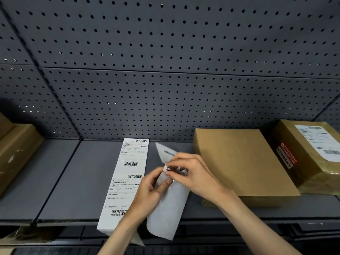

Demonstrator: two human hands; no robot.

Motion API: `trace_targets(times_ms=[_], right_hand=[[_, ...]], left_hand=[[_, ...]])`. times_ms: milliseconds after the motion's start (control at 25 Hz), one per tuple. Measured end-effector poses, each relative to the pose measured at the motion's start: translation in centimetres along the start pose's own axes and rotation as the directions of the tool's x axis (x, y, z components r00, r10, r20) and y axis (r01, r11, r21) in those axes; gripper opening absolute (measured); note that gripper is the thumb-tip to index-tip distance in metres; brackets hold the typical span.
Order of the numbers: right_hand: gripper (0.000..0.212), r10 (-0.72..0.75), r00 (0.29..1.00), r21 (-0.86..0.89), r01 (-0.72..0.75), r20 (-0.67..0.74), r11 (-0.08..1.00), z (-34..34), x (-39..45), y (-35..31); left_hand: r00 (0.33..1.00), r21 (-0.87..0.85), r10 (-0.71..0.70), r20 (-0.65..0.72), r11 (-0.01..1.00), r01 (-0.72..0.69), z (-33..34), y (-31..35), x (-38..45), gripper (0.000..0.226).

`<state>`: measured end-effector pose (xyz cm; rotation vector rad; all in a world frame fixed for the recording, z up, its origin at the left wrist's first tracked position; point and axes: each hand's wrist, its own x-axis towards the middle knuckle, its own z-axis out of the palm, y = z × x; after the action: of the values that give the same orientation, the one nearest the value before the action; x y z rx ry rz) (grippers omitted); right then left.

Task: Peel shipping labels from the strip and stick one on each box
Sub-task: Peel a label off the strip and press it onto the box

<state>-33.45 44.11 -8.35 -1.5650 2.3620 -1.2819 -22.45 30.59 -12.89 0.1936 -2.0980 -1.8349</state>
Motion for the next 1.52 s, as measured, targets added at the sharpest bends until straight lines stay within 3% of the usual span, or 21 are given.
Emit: trace_targets(times_ms=[200, 520, 640, 720, 840, 920, 1040, 1160, 1520], right_hand=[[0.031, -0.083, 0.990, -0.155, 0.101, 0.118, 0.983, -0.5, -0.2, 0.3], [0.027, -0.042, 0.989, -0.095, 0.056, 0.145, 0.994, -0.5, -0.5, 0.0], [0.018, 0.058, 0.997, -0.002, -0.058, 0.057, 0.998, -0.7, -0.4, 0.1], [0.015, 0.202, 0.979, 0.047, -0.201, -0.024, 0.979, -0.9, -0.2, 0.1], [0.014, 0.447, 0.894, 0.242, -0.425, -0.041, 0.872, -1.8, 0.6, 0.2], [0.016, 0.531, 0.847, 0.344, -0.488, -0.038, 0.802, -2.7, 1.2, 0.4], [0.022, 0.597, 0.799, 0.390, -0.528, -0.072, 0.754, -4.8, 1.9, 0.4], [0.026, 0.629, 0.765, 0.381, -0.545, -0.138, 0.747, -7.1, 2.4, 0.6], [0.022, 0.582, 0.681, 0.345, -0.470, -0.444, 0.813, -12.8, 2.3, 1.4]], left_hand=[[1.000, 0.056, 0.008, 0.020, 0.998, -0.009, -0.1, 0.1, -0.2, 0.027], [0.999, 0.006, -0.026, 0.038, 1.000, 0.026, -0.1, 0.0, -0.8, 0.026], [0.993, -0.099, -0.120, 0.008, 0.988, 0.120, -0.1, -0.1, -1.0, 0.019], [0.984, -0.202, -0.180, -0.016, 0.964, 0.173, -0.1, 0.2, -1.0, 0.008], [0.970, -0.267, -0.235, -0.069, 0.941, 0.209, -0.2, 0.4, -0.9, 0.010], [0.954, -0.305, -0.286, -0.093, 0.920, 0.246, -0.4, 0.3, -0.8, 0.011], [0.920, -0.335, -0.374, -0.119, 0.887, 0.317, -0.8, -0.1, -1.0, 0.019], [0.897, -0.331, -0.421, -0.135, 0.872, 0.360, -1.4, 0.2, -1.3, 0.004], [0.857, -0.291, -0.466, -0.219, 0.870, 0.399, -2.5, 0.0, -0.9, 0.008]])
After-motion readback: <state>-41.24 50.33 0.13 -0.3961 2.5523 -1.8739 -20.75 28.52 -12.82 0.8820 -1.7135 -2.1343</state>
